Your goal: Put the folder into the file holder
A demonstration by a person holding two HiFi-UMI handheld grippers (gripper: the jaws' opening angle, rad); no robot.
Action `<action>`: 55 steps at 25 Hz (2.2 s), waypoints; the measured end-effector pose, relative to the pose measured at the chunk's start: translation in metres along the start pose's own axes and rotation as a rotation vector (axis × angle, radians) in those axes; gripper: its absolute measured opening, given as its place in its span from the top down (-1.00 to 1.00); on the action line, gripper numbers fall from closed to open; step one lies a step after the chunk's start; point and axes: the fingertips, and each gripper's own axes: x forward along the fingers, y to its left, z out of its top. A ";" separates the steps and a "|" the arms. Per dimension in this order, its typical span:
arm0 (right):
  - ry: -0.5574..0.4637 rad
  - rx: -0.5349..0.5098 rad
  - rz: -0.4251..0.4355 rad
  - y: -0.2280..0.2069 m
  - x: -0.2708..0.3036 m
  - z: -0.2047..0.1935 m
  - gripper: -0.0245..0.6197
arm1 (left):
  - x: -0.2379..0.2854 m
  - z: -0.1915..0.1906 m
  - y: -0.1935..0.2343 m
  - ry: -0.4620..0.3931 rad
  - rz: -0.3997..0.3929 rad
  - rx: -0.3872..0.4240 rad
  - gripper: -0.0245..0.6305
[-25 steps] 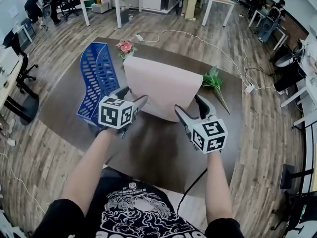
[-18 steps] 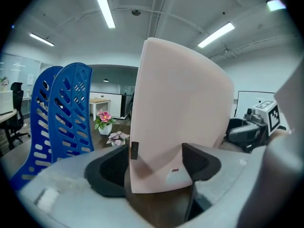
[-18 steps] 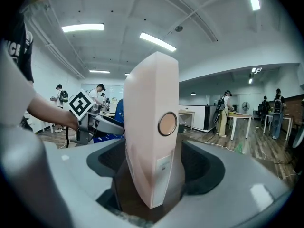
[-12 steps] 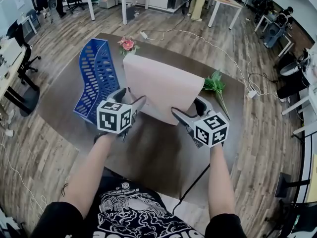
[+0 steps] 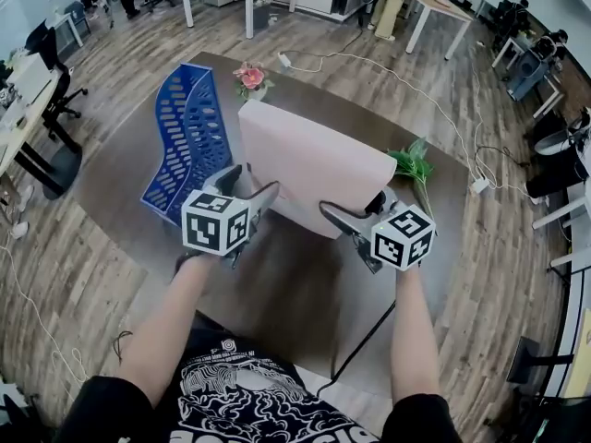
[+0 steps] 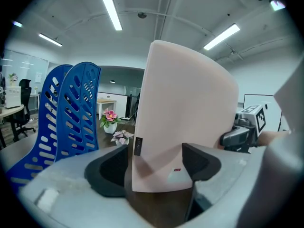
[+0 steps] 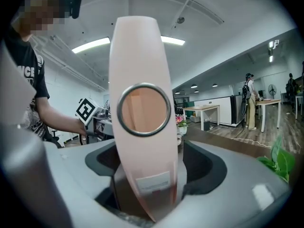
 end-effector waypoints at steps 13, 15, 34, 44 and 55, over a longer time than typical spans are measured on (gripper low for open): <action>0.029 -0.097 -0.010 0.013 0.018 -0.005 0.11 | -0.011 -0.003 0.007 0.004 -0.012 -0.004 -0.20; 0.027 -0.111 -0.038 0.015 0.019 -0.004 0.18 | -0.013 -0.004 0.006 0.003 -0.019 -0.008 -0.20; -0.003 -0.067 -0.264 0.048 0.019 -0.003 0.45 | -0.032 -0.005 0.011 -0.011 -0.092 0.013 -0.20; -0.021 -0.043 -0.417 0.083 0.036 0.016 0.51 | -0.070 0.005 0.050 -0.030 -0.160 0.014 -0.20; -0.066 -0.020 -0.615 0.137 0.046 0.037 0.54 | -0.121 0.003 0.096 -0.043 -0.221 0.026 -0.20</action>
